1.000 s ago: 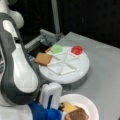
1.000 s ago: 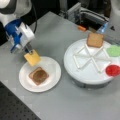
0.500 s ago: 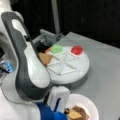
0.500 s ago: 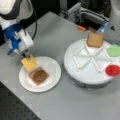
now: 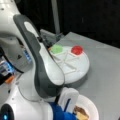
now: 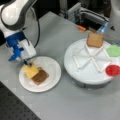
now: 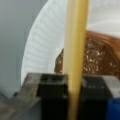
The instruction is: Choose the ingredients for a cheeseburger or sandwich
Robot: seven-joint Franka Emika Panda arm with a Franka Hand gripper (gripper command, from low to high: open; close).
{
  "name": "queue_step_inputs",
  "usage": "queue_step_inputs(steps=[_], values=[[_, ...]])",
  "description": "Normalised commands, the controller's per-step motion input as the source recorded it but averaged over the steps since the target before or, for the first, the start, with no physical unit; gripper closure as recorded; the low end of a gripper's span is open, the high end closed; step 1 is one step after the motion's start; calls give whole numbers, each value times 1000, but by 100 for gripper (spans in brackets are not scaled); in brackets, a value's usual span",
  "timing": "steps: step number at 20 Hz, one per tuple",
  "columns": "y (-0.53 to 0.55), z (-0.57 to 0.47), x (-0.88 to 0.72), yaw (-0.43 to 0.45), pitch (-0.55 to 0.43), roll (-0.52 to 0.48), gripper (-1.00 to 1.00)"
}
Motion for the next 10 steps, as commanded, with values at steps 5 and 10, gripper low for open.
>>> queue_step_inputs(steps=[5, 10], values=[[78, -16, -139, 27, 46, -59, 100], [136, 27, -257, 49, 115, -145, 100]])
